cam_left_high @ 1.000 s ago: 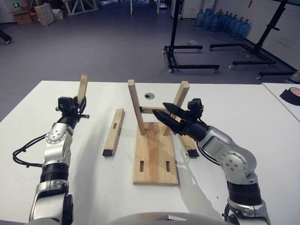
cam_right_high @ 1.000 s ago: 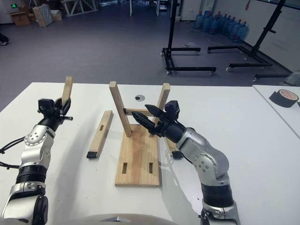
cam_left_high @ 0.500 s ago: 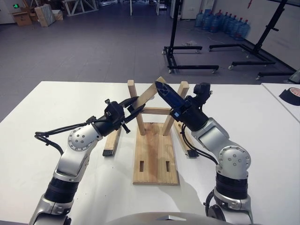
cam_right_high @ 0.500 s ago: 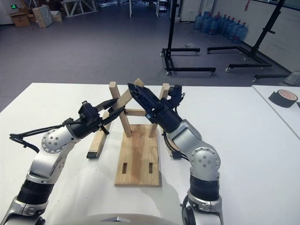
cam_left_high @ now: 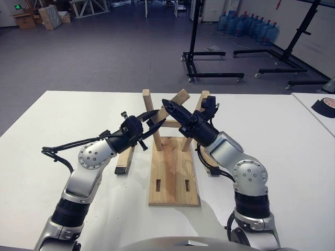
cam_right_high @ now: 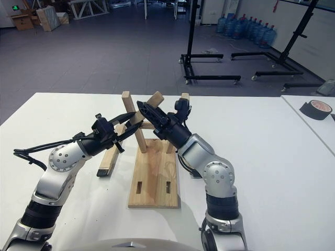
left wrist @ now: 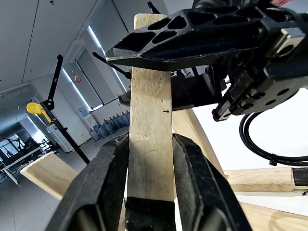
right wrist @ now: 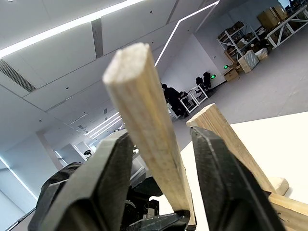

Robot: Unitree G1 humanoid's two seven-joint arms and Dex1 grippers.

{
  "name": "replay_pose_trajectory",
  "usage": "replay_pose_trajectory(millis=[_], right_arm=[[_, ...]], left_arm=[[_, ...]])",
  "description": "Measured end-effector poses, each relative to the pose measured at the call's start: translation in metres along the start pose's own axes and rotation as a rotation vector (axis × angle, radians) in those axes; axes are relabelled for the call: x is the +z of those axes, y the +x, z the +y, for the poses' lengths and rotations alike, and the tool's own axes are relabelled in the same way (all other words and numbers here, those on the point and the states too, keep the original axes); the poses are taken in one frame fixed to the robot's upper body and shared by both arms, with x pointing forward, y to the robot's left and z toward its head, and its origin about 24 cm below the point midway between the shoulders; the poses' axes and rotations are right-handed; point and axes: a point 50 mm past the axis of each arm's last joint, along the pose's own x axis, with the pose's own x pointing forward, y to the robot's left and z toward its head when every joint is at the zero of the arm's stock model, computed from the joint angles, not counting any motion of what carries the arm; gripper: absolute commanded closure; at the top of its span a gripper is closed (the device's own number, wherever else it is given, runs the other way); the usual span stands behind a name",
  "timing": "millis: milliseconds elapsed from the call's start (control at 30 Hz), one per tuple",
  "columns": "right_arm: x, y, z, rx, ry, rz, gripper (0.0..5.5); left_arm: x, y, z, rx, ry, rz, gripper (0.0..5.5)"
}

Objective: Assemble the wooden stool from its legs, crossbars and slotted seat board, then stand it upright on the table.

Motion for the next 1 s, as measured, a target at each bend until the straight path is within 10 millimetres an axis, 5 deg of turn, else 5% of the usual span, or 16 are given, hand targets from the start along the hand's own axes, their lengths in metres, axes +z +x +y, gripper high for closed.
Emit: replay_pose_trajectory(millis=[200, 467, 733, 833, 1000], right_arm=[[0.003, 0.0, -0.001, -0.007, -0.005, -0.038, 5.01], [0.005, -0.003, -0.003, -0.012, -0.004, -0.055, 5.09], [0.015, -0.008, -0.004, 0.007, -0.002, -0.106, 5.09], [0.04, -0.032, -0.002, 0.052, -0.041, -0.155, 5.09], [0.054, -0.11, -0.01, 0.014, -0.004, -0.052, 5.1]], left_arm=[[0.001, 0.0, 0.0, -0.002, 0.008, -0.006, 4.23], [0.002, 0.001, -0.001, -0.006, 0.01, -0.015, 4.23], [-0.003, 0.001, -0.003, 0.049, -0.077, 0.013, 2.75], [-0.006, -0.007, -0.009, 0.071, -0.153, 0.013, 2.68], [-0.014, -0.029, -0.011, 0.21, -0.249, 0.051, 2.68]])
